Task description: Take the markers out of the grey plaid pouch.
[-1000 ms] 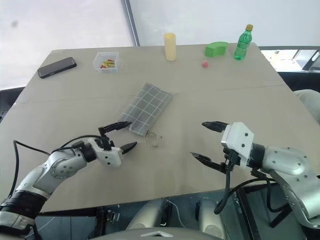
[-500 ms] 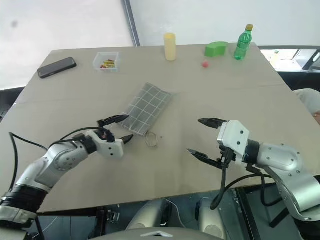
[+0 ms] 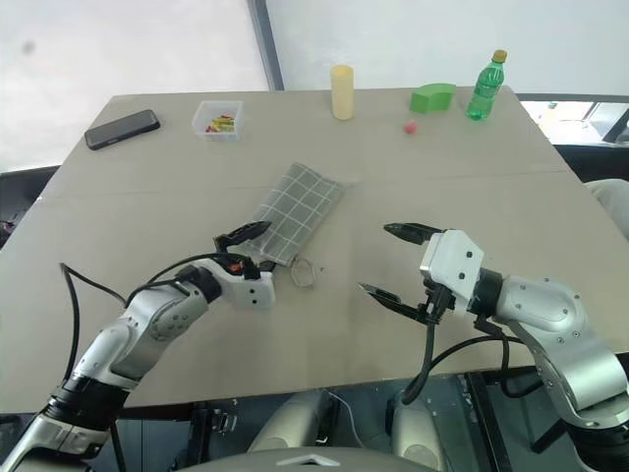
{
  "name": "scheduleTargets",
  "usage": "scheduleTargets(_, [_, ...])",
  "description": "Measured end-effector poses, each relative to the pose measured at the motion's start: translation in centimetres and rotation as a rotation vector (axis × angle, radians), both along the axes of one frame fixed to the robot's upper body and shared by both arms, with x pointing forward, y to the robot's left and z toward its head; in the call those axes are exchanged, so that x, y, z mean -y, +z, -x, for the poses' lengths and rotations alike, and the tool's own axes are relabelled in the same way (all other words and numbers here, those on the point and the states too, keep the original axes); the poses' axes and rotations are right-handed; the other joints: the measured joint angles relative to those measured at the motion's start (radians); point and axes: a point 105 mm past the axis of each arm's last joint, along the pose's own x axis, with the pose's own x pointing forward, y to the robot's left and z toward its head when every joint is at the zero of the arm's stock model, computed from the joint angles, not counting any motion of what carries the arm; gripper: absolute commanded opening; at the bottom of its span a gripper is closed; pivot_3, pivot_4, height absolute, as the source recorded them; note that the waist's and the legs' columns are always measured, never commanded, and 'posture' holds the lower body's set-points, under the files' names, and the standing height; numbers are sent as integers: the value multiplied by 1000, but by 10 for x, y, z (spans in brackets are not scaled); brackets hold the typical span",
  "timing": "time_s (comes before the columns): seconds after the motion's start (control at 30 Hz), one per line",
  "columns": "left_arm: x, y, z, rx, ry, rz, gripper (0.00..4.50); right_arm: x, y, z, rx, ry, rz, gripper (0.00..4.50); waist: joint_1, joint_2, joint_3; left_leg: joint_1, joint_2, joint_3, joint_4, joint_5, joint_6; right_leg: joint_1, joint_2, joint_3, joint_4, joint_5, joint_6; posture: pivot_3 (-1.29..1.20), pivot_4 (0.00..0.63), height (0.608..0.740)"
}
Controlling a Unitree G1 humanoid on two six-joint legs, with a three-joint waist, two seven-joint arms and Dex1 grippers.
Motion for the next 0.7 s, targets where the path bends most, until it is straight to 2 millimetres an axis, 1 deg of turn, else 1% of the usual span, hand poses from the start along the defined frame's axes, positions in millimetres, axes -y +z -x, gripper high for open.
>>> scheduleTargets(0.13, [-7, 1, -6, 1, 65, -9, 4473, -3, -3, -2, -5, -5, -7, 4500, -2, 0, 0, 0, 0, 0, 0, 0, 0, 0, 0, 0, 0, 0, 0, 0, 150, 740])
scheduleTargets(0.17, [-7, 1, -7, -3, 70, -11, 4218, -3, -2, -2, 0, -7, -9, 4500, -2, 0, 0, 0, 0, 0, 0, 0, 0, 0, 0, 0, 0, 0, 0, 0, 150, 740])
scheduleTargets(0.2, [-9, 2, -9, -13, 76, -18, 3915, -3, 0, -3, 8, -9, -9, 4500, -2, 0, 0, 0, 0, 0, 0, 0, 0, 0, 0, 0, 0, 0, 0, 0, 150, 740])
scheduleTargets(0.23, [-14, 1, -11, -37, 87, -36, 3530, -4, 1, -4, 15, -10, -8, 4500, -2, 0, 0, 0, 0, 0, 0, 0, 0, 0, 0, 0, 0, 0, 0, 0, 150, 740])
scheduleTargets(0.33, [-19, -2, -12, -71, 97, -37, 2562, -2, -1, -5, 9, -17, -6, 4500, -3, 0, 0, 0, 0, 0, 0, 0, 0, 0, 0, 0, 0, 0, 0, 0, 150, 740])
scheduleTargets(0.37, [-19, -4, -11, -84, 88, -23, 2147, -2, -1, -6, 7, -20, -6, 4500, -3, 0, 1, -1, 0, 0, 0, 0, 0, -1, 0, 0, 0, 0, 0, 0, 150, 740])
scheduleTargets(0.4, [-17, -4, -10, -89, 74, -9, 1635, -2, -1, -6, 6, -22, -7, 4500, -2, 0, 1, -3, 0, 0, 0, 0, 0, -2, 0, 0, -1, 0, 0, 0, 150, 740])
scheduleTargets(0.43, [-15, -3, -9, -92, 55, 10, 1298, -3, -2, -6, 6, -22, -9, 4500, -1, 0, 1, -3, 0, 0, 0, 0, 0, -2, 0, 0, -1, 0, 0, 0, 150, 740])
scheduleTargets(0.47, [-12, -2, -8, -88, 30, 31, 806, -3, -1, -7, 6, -23, -13, 4500, 0, 0, 1, -3, 0, 0, 0, 0, 0, -2, -1, 0, -1, 0, -1, 0, 150, 740])
scheduleTargets(0.5, [-10, -1, -7, -81, 11, 46, 514, -3, -1, -7, 7, -26, -15, 4500, 1, 0, 1, -3, 0, 0, 0, 0, 0, -3, -1, 0, -1, 0, -1, 0, 150, 740])
scheduleTargets(0.53, [-8, 1, -7, -74, -5, 62, 44, -3, -1, -7, 8, -29, -15, 4500, 1, 0, 1, -4, -1, 0, 0, 0, 0, -3, -1, 0, -1, 0, -1, 0, 150, 740])
scheduleTargets(0.63, [-7, 13, -8, -37, -46, 128, 44, -2, -1, -9, 16, -45, -12, 4500, 1, 0, 1, -3, -1, 0, 0, 0, 0, -3, -1, 0, -1, 0, -1, 0, 150, 740])
scheduleTargets(0.7, [-7, 25, -10, -4, -69, 192, 44, -2, 0, -10, 24, -56, -13, 4500, 0, 0, 1, -3, 0, 0, 0, 0, 0, -3, -1, 0, 0, 0, -1, 0, 150, 740])
